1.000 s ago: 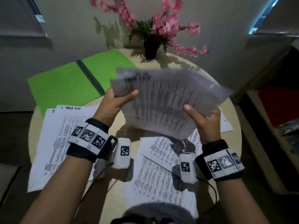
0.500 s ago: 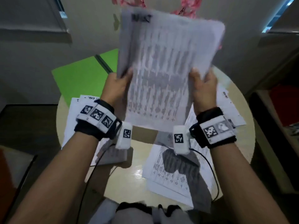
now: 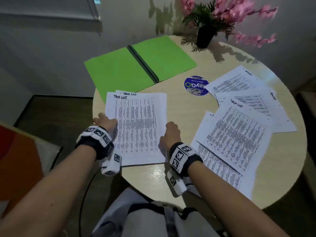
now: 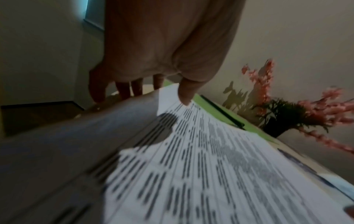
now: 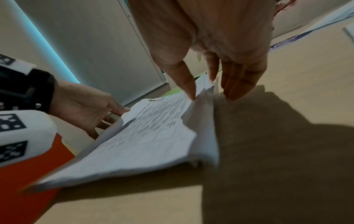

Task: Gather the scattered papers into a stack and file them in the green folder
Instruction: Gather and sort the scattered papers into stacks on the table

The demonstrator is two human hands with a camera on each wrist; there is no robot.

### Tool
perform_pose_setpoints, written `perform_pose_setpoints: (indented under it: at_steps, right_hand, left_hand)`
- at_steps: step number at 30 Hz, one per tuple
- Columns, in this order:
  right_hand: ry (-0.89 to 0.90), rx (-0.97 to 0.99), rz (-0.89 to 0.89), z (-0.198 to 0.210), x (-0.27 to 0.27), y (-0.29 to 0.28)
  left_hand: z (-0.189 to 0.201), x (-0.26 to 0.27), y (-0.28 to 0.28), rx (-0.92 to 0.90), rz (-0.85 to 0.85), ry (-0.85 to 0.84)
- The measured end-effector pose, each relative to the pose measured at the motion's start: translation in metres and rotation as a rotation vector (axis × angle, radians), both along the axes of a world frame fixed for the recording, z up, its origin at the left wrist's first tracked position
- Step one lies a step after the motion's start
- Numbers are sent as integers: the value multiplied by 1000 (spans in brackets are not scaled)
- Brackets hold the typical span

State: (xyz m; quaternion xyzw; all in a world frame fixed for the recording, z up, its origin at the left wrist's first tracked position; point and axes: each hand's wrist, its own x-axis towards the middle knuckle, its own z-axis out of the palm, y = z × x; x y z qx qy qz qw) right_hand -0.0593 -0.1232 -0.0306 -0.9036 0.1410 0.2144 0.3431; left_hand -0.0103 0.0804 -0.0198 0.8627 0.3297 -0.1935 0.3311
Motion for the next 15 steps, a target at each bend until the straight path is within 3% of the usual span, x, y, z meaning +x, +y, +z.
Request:
perform_pose_setpoints:
  at_steps: [5,10,12,15]
  right_hand:
    - [11,-104,-18,-3,-9,13]
    - [-12,-62,-25,6,-1,-25]
    - [-62,-71,-160,9,3,-64]
    - [-107,-142,-545,12,-4,-135]
  left_hand:
    - [-3,-3,-24,-189,-46,-70]
    - [8,0,-43,-43,43,-117]
    - [14,1,-57,46,17,-182]
    - [21,3,-94,43,-158,-334]
